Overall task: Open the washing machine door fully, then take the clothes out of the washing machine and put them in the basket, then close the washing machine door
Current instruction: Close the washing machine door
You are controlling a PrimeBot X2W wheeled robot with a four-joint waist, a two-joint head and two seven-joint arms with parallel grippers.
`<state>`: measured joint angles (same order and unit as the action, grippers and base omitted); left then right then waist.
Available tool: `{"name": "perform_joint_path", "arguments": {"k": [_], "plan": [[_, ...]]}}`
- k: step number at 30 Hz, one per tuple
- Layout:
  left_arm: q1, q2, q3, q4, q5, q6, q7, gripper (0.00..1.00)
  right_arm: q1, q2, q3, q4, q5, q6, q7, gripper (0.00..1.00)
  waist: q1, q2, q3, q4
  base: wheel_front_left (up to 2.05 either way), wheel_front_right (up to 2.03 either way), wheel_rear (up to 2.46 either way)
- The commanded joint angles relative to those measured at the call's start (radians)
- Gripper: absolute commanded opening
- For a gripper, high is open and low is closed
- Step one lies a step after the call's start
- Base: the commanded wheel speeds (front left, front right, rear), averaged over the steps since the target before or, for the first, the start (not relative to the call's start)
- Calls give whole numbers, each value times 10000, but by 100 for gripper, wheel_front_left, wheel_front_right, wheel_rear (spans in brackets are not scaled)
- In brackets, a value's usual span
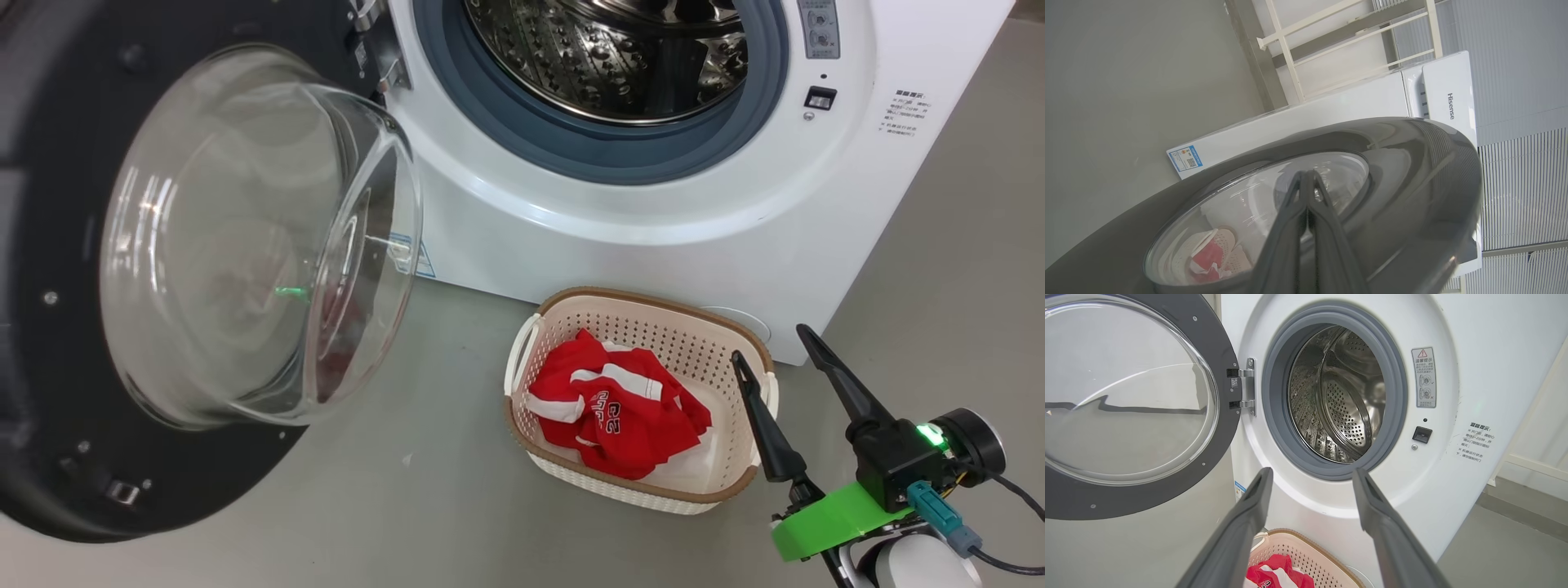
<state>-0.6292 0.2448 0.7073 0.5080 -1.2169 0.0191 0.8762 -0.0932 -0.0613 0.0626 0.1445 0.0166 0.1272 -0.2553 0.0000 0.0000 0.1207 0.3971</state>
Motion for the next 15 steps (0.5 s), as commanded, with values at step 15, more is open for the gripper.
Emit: {"name": "perform_joint_path", "arguments": {"k": [15], "plan": [[1581, -1427, -316, -3871, -339, 484, 650, 0, -256, 89, 182, -253, 175, 35, -62, 100, 0, 0, -44, -274, 0, 0, 0]]}}
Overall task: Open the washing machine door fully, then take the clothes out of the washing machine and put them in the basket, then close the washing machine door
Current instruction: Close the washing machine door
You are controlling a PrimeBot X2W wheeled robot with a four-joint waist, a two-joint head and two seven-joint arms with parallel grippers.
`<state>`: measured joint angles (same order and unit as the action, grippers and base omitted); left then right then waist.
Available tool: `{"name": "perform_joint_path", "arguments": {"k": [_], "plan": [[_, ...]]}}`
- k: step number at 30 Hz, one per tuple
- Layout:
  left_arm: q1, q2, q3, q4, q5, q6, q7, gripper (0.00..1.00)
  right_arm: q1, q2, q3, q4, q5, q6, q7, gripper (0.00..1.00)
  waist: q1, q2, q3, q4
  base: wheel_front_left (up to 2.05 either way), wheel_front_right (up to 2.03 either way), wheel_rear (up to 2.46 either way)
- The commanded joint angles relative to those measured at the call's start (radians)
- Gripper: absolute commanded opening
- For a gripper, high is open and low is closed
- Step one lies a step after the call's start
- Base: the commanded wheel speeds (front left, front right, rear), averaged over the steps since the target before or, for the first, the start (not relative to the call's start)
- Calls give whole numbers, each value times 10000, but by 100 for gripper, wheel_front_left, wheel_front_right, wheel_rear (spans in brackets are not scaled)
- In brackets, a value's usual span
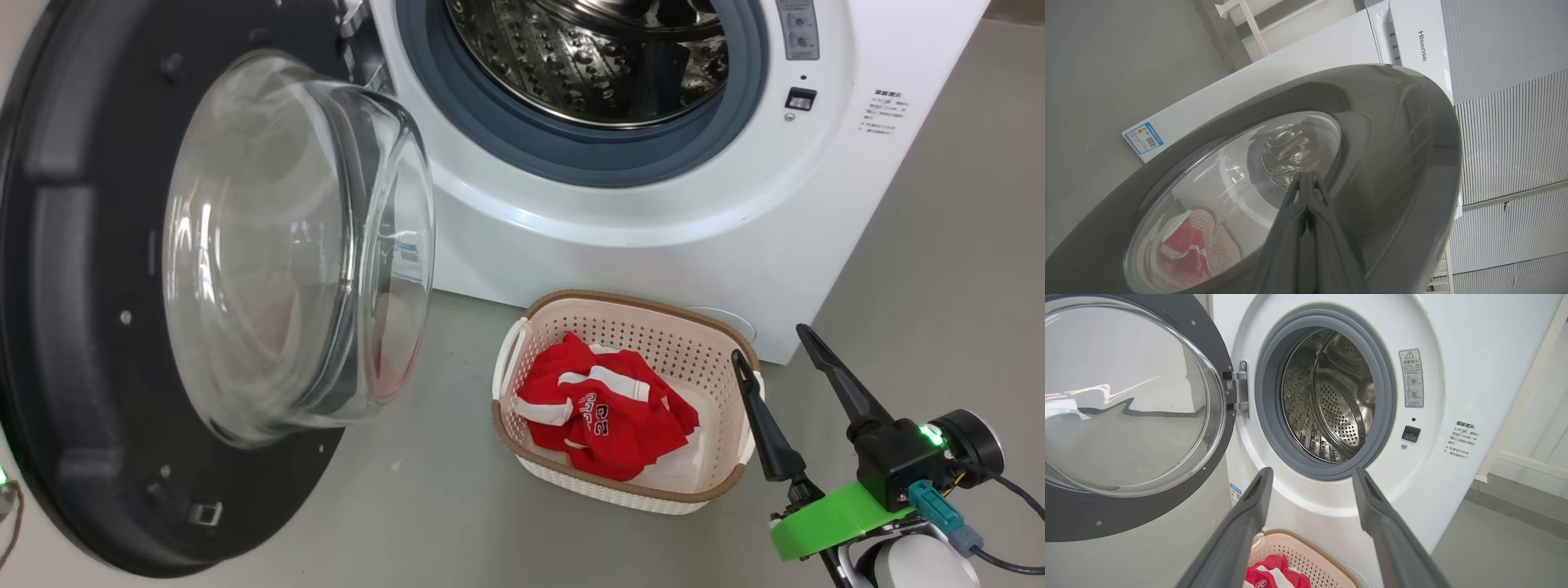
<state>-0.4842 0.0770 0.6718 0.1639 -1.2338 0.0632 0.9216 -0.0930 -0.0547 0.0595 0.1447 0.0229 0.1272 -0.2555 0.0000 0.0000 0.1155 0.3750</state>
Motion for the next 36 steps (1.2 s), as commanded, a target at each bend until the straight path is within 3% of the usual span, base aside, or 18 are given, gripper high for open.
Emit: {"name": "perform_joint_path", "arguments": {"k": [1, 13, 24, 36], "plan": [[231, 173, 11, -633, -237, 86, 257, 0, -254, 26, 217, -250, 123, 35, -61, 100, 0, 0, 16, -101, 0, 0, 0], [1451, -251, -693, -2801, -933, 483, 29, 0, -292, 42, 207, -234, 361, 35, -62, 100, 0, 0, 67, -960, 0, 0, 0], [3277, -265, -2006, -4328, -2546, 997, -1835, 0, -252, 44, 234, -269, 709, 35, -62, 100, 0, 0, -33, -2062, 0, 0, 0], [3911, -267, -3198, -5091, -3347, 1508, -3173, 0, -113, 45, 311, -240, 854, 35, -62, 100, 0, 0, -251, -2842, 0, 0, 0]]}}
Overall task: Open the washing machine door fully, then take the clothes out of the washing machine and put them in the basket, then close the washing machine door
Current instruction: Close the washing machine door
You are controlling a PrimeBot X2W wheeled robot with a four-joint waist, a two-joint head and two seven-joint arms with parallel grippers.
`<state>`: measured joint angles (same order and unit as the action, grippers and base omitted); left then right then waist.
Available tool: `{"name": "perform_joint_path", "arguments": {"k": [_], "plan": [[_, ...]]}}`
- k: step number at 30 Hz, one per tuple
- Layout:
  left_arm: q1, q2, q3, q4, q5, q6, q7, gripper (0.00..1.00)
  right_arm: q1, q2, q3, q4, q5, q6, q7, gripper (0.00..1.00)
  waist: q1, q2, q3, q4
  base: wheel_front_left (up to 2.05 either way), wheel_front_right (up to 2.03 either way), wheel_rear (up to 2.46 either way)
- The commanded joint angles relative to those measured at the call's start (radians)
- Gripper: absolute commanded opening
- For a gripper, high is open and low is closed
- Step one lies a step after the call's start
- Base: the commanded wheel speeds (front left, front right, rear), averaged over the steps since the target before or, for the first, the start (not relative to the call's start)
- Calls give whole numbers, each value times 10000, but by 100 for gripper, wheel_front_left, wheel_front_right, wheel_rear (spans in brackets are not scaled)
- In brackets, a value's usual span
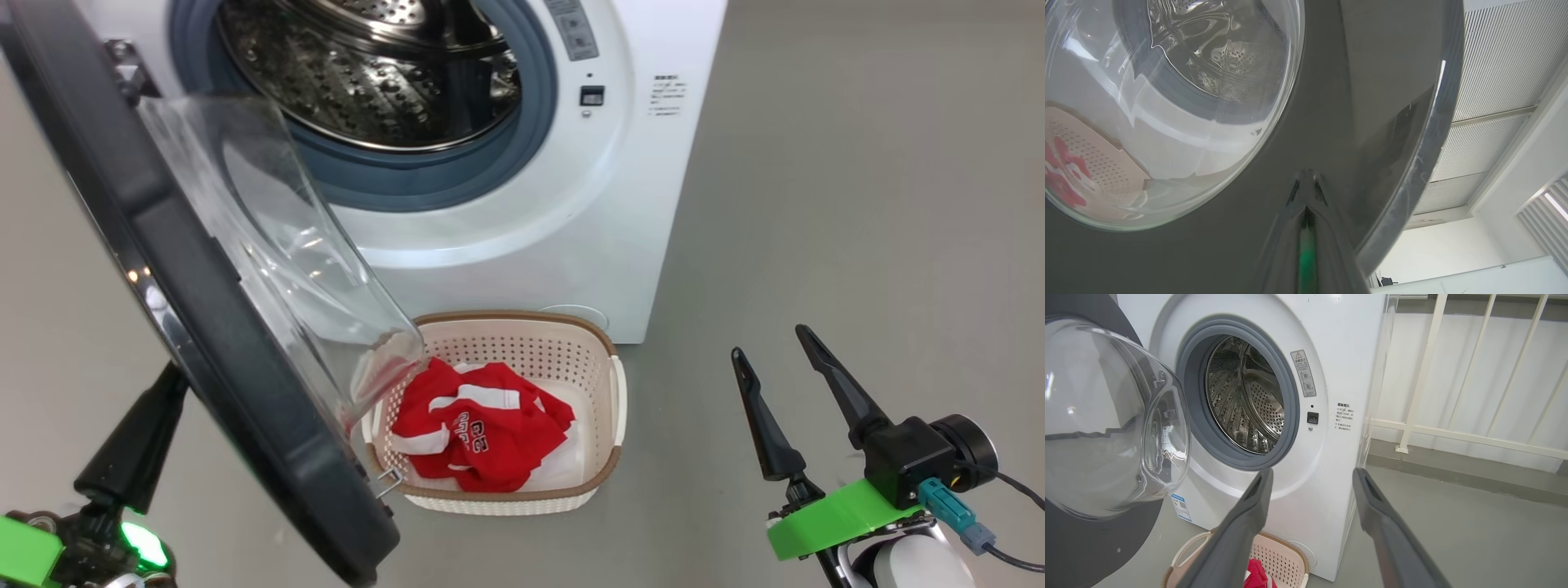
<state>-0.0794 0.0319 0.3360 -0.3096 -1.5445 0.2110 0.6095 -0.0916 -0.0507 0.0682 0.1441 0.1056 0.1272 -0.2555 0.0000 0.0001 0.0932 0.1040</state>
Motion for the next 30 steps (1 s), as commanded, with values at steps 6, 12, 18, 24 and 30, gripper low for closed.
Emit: {"name": "perform_joint_path", "arguments": {"k": [6, 12, 18, 24, 30], "plan": [[-268, 184, -175, -403, -487, 96, -372, 0, -132, 4, 238, -241, 55, 35, -62, 100, 0, -1, 59, -396, 0, 0, 0], [-486, 184, -400, -321, -462, 54, -609, 0, -200, 4, 250, -247, 75, 35, -62, 100, 0, -1, 187, -597, 0, 0, 0], [-916, 183, -574, -201, -660, 12, -956, 0, -292, 5, 236, -304, 97, 35, -62, 100, 0, -1, 383, -772, 0, 0, 0], [-1163, 183, -807, -83, -615, -60, -1124, 0, -390, 5, 229, -342, 113, 35, -62, 100, 0, -1, 598, -897, 0, 0, 0], [-1232, 188, -882, -36, -502, -146, -1194, 0, -455, 5, 210, -367, 128, 35, -63, 100, 0, -1, 746, -954, 0, 0, 0]]}}
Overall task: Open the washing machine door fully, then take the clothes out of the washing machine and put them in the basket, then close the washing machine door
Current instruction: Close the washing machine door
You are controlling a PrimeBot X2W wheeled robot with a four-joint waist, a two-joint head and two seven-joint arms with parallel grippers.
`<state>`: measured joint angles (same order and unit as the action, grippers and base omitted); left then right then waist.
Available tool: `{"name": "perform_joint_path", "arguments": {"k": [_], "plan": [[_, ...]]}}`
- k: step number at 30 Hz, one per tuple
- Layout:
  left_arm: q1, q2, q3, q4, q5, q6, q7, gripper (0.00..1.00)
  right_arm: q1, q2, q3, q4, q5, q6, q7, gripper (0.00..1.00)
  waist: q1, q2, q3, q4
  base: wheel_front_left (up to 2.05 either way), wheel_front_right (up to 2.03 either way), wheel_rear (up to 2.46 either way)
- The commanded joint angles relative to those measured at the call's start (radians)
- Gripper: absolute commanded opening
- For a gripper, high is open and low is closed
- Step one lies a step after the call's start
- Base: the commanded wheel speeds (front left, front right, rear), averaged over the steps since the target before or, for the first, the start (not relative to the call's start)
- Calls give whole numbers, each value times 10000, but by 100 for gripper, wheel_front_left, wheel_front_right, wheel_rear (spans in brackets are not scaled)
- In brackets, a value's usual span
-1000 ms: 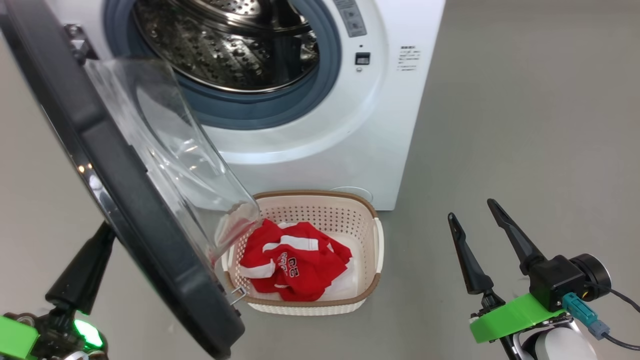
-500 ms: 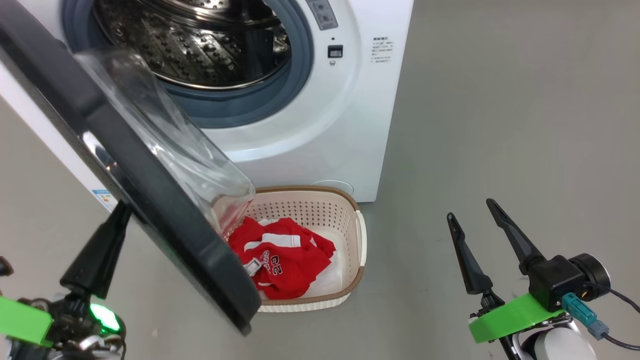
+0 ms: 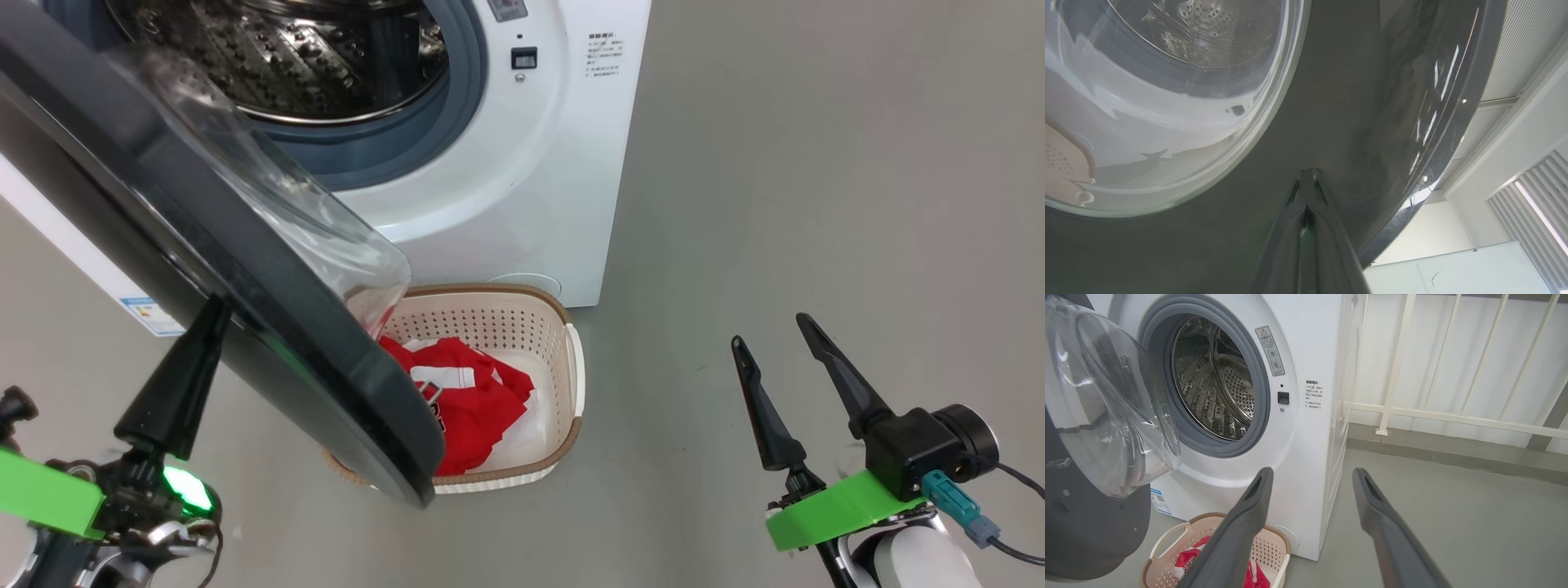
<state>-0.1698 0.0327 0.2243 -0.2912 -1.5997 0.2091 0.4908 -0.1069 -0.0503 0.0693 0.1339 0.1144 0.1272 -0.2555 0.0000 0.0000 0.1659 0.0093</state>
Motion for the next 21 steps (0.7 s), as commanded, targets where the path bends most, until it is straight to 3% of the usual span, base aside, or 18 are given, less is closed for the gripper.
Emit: {"name": "perform_joint_path", "arguments": {"k": [1, 8, 9, 10, 11, 17, 21], "plan": [[-322, 198, 232, -208, 94, -134, -19, 0, -304, 1, 190, -266, 42, 35, -63, 100, 0, 0, 33, -2, 0, 0, 0], [-140, 686, 90, -119, 1183, -553, -323, 0, -352, 1, 166, -245, 24, 35, -63, 100, 0, 0, 85, 66, 0, 0, 0], [-96, 836, 45, -82, 1524, -677, -432, 24, -360, 1, 164, -242, 20, 35, -63, 100, 0, 0, 85, 80, 0, 0, 0], [-63, 942, 34, -30, 1841, -789, -591, 75, -368, 1, 163, -238, 17, 35, -63, 100, 0, 0, 83, 92, 0, 0, 0], [-28, 1076, 26, 43, 2216, -886, -774, 100, -375, 1, 161, -234, 10, 35, -63, 100, 0, 0, 81, 103, 0, 0, 0], [310, 1860, -388, 493, 4667, -1991, -1958, 100, -388, 1, 125, -229, -27, 35, -63, 100, 0, 0, 49, 122, 0, 0, 0], [500, 2201, -561, 806, 6482, -2576, -3283, 100, -357, 1, -35, -268, -89, 35, -63, 100, 0, 0, 18, 87, 0, 0, 0]]}}
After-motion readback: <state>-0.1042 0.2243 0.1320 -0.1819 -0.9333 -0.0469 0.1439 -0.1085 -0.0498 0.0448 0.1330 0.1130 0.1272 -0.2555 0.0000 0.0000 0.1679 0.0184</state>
